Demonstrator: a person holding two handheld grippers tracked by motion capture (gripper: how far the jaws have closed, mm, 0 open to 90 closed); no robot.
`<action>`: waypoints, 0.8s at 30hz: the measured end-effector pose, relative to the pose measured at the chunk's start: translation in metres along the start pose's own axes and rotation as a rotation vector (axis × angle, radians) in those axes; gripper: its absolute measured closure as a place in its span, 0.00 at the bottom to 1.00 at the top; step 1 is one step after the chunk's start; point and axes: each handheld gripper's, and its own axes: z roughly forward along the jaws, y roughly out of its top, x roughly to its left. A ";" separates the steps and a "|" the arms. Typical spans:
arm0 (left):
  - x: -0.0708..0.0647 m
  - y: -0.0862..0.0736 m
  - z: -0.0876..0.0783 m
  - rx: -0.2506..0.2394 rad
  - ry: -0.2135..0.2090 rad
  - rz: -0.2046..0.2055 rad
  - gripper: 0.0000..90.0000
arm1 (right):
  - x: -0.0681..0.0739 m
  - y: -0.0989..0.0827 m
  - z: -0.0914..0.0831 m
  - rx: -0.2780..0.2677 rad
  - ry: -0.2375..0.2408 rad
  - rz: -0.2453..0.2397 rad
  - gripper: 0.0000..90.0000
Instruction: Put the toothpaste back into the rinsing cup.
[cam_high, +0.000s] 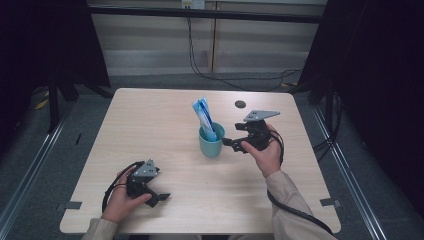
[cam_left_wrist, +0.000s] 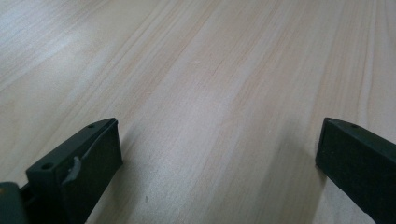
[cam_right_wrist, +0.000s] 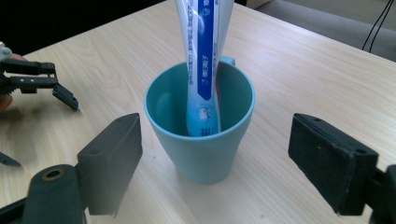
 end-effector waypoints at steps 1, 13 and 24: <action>0.000 0.000 0.000 0.000 0.000 0.000 0.00 | 0.000 -0.001 0.000 0.001 -0.001 -0.006 0.19; 0.000 0.000 0.000 0.000 0.000 0.000 0.00 | -0.002 -0.015 -0.007 0.023 0.002 0.000 0.18; 0.000 0.000 0.000 0.000 0.000 0.000 0.00 | -0.001 -0.024 -0.010 0.044 0.012 -0.011 0.18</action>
